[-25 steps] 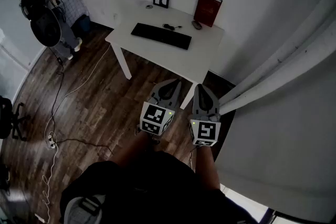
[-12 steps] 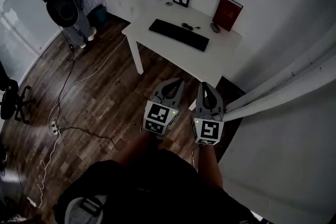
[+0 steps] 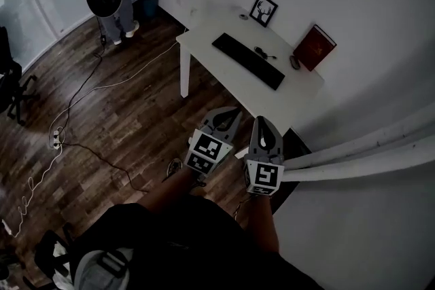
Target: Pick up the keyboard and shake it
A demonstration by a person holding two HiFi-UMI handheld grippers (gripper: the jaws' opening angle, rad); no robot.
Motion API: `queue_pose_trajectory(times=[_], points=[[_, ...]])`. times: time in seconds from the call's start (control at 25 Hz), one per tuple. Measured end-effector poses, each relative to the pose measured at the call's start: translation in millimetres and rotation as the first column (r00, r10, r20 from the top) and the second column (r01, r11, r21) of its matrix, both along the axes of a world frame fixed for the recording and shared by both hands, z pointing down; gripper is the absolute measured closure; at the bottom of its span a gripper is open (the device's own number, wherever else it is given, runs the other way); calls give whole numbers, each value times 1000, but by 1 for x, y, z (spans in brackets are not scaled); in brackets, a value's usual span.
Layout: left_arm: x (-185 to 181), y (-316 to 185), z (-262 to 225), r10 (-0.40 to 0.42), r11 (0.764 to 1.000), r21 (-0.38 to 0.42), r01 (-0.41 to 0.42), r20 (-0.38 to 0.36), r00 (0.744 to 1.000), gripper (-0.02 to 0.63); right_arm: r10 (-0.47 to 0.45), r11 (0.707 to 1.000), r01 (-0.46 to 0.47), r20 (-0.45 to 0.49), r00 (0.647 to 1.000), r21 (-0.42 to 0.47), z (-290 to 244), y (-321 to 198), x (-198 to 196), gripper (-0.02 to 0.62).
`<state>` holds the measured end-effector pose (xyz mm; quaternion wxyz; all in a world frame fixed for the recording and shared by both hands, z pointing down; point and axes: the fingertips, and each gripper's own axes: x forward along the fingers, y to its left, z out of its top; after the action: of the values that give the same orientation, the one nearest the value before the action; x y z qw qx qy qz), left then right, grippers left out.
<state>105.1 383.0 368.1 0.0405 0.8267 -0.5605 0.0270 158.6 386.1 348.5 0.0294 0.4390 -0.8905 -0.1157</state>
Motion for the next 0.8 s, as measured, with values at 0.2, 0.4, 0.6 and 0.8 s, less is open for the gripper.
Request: queue_pose_trajectory(times=[0.2, 0.4, 0.6, 0.8], points=[[-32, -22, -3, -29, 1000, 6, 29, -30, 999, 603, -44, 999, 45, -70, 997, 11, -2, -24, -34, 574], [-68, -50, 11, -61, 998, -36, 59, -48, 997, 603, -87, 996, 85, -93, 992, -34, 12, -48, -72, 574], [-112, -75, 20, -68, 995, -79, 65, -30, 997, 603, -70, 995, 63, -88, 994, -80, 19, -74, -112, 574], [-153, -113, 27, -46, 993, -105, 44, -20, 999, 603, -40, 995, 31, -91, 995, -97, 22, -109, -146, 574]])
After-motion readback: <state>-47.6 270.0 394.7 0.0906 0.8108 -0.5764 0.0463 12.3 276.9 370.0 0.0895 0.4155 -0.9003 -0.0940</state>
